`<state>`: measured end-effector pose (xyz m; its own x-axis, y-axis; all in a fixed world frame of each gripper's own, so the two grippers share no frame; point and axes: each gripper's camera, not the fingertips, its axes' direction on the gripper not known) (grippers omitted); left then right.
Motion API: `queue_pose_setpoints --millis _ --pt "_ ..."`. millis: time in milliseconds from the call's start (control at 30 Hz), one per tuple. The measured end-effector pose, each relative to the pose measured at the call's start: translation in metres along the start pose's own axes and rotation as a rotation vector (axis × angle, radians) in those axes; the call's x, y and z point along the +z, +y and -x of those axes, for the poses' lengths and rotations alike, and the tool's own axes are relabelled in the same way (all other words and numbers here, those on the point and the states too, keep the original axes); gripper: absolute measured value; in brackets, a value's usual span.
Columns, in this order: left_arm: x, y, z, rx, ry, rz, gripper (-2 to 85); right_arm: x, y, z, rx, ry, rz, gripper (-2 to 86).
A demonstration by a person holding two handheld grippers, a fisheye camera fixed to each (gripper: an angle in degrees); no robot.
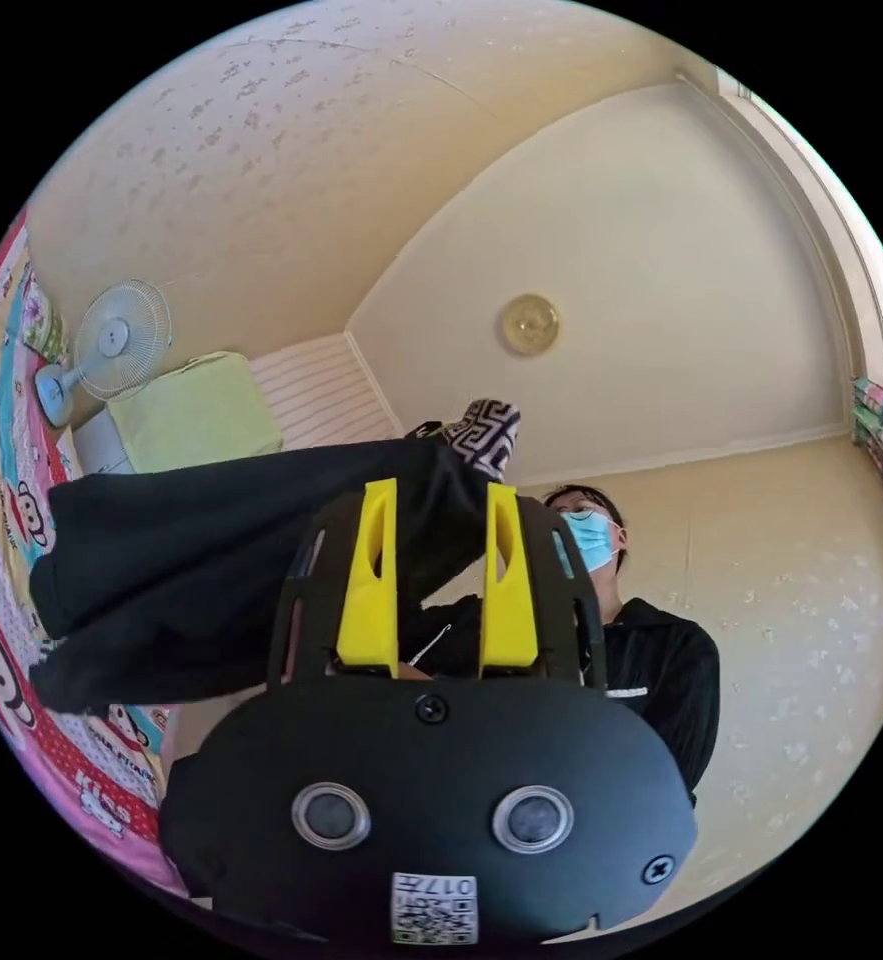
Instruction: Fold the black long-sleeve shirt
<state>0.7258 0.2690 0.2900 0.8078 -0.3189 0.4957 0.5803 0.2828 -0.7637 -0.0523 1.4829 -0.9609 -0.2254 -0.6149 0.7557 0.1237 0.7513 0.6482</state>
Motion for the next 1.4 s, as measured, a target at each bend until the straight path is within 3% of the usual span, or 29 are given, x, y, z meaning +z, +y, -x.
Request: queue_pose_setpoints --millis 167,267,333,400,500,567,700,833,1000,1233,1333,1400 --pt "0.007 0.008 -0.044 0.111 -0.087 0.025 14.6 -0.003 -0.026 0.011 0.001 0.087 -0.008 1.9" --pt "0.033 0.014 -0.079 0.202 -0.178 0.143 13.9 0.0 -0.04 0.018 0.002 0.15 0.028 1.9" --pt "0.068 0.021 -0.096 0.268 -0.312 0.269 16.0 0.004 -0.046 0.025 -0.022 0.225 0.061 1.9" --pt "0.122 0.037 -0.118 0.468 -0.559 0.414 17.3 0.007 -0.051 0.029 -0.038 0.226 0.077 1.9" --pt "0.179 0.064 -0.137 0.73 -0.794 0.505 16.7 0.004 -0.056 0.031 -0.018 0.198 0.036 1.9" --pt "0.201 0.077 -0.142 0.819 -0.895 0.518 16.7 0.005 -0.059 0.027 0.008 0.163 0.029 1.9" --pt "0.202 0.095 -0.167 0.993 -1.244 0.306 17.9 -0.001 -0.056 0.022 0.059 0.081 -0.001 1.9" --pt "0.162 0.096 -0.193 0.996 -1.055 0.271 16.9 -0.019 -0.047 0.01 0.117 -0.082 -0.088 1.9" --pt "0.127 0.064 -0.186 0.826 -0.776 0.39 17.6 -0.024 -0.04 -0.014 0.157 -0.334 -0.195 1.8" --pt "0.124 0.066 -0.13 0.702 -0.712 0.363 18.4 0.006 -0.027 -0.058 0.272 -0.622 -0.255 1.6" --pt "0.106 0.072 -0.099 0.551 -0.621 0.292 10.4 0.01 -0.02 -0.067 0.303 -0.648 -0.26 1.6" --pt "0.079 0.073 -0.094 0.439 -0.408 0.198 2.9 0.003 -0.015 -0.071 0.315 -0.597 -0.263 1.6"
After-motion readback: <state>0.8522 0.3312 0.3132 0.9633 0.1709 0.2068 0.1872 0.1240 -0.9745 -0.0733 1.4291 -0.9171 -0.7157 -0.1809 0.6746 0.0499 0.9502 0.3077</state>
